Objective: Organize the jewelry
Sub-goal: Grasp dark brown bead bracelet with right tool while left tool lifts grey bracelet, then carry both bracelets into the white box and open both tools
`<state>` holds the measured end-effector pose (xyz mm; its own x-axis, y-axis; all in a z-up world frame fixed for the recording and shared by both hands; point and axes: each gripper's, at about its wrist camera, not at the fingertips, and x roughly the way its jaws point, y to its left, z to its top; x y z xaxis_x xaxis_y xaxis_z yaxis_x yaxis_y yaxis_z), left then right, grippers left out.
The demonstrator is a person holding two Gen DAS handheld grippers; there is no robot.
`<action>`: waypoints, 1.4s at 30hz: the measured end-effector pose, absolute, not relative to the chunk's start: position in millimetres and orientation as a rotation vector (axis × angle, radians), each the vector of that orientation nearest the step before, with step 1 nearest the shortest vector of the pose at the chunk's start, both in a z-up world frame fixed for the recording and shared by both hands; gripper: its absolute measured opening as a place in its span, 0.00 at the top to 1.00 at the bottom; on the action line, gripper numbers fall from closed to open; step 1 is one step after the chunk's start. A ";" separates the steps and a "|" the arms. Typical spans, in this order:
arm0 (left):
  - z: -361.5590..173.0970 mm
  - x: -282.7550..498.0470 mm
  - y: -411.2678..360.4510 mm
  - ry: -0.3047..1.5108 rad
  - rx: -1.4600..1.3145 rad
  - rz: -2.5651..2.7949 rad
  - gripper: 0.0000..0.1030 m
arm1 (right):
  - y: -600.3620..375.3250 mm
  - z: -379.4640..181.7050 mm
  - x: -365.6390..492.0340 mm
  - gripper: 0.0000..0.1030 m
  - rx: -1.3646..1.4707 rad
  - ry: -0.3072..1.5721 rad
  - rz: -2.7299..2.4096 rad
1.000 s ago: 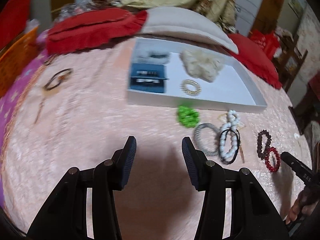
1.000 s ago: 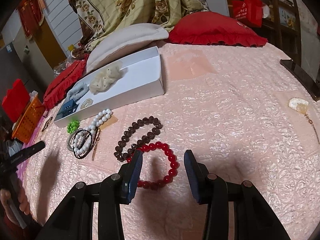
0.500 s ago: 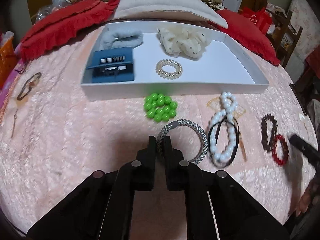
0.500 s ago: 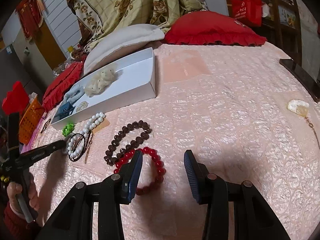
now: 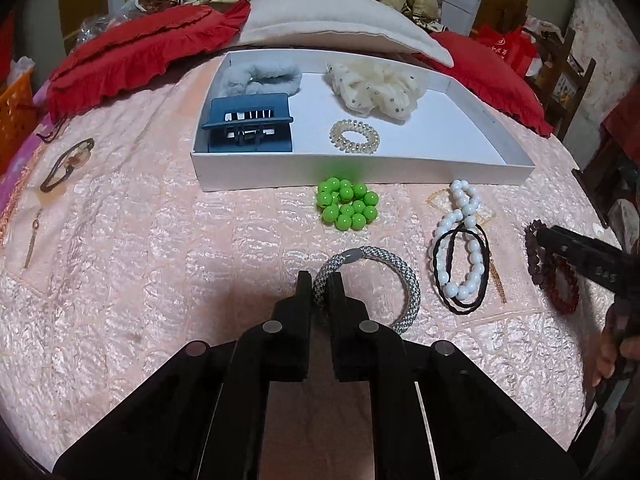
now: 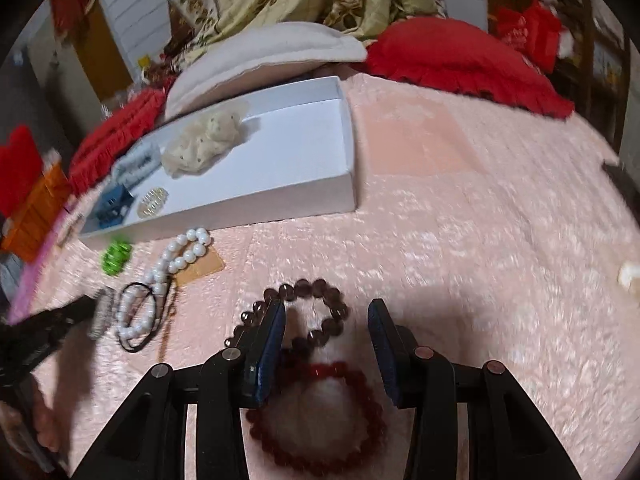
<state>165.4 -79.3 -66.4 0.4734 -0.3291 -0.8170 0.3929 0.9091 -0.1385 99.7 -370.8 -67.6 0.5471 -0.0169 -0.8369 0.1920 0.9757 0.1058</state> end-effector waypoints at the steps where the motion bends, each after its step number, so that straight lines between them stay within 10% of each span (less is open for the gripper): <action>1: -66.7 165.7 -79.5 0.982 0.067 -0.446 0.93 | -365.9 -68.1 101.5 0.62 0.162 0.989 -0.134; 6: -62.6 165.4 -81.6 0.992 0.047 -0.493 0.94 | -345.6 -67.8 107.3 0.92 0.072 0.989 -0.133; 29: 13.6 159.5 -74.8 0.885 -0.049 -0.530 0.94 | -356.3 40.3 119.4 0.92 0.193 0.773 -0.046; 42: -9.8 243.8 -158.8 0.973 0.004 -0.520 0.94 | -379.7 11.1 238.9 0.92 0.254 0.897 -0.039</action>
<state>243.8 -158.8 -9.8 0.4506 -0.4191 -0.7882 0.4227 0.8778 -0.2251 238.9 -379.7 11.1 0.6250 0.0725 -0.7772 0.1396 0.9693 0.2026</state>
